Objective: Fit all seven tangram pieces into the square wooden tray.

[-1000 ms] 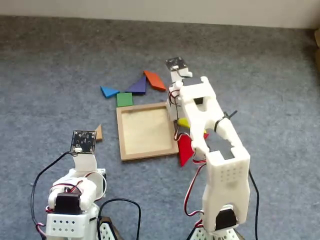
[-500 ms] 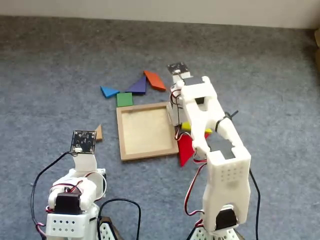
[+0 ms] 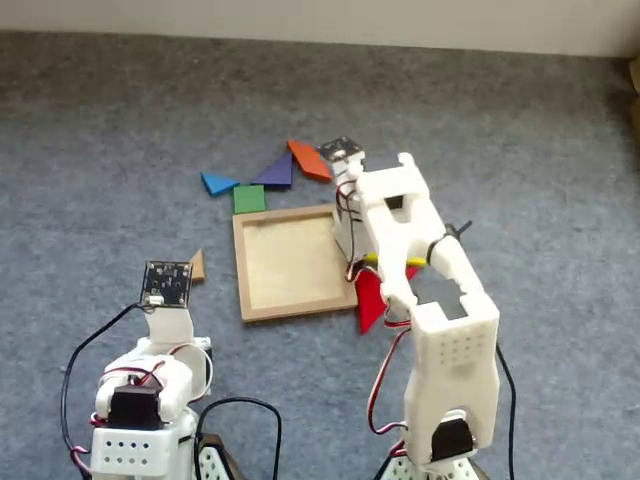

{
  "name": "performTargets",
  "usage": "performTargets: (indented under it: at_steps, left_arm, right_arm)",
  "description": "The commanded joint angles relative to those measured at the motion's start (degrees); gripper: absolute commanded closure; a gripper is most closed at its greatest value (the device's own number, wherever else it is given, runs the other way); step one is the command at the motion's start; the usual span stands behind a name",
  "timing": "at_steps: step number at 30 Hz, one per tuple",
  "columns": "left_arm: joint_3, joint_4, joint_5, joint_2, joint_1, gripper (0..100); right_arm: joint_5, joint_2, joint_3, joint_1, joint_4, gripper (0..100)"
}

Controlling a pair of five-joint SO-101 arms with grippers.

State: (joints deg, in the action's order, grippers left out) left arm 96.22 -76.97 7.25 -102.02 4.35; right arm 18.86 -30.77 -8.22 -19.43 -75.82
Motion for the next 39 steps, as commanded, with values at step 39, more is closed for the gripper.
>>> performTargets:
  at_steps: [39]
  left_arm:
    - [0.9, -0.3, -0.2, -2.2, -0.6, 99]
  right_arm:
    - [-11.7, 7.0, -17.9, -7.4, -13.7, 79.6]
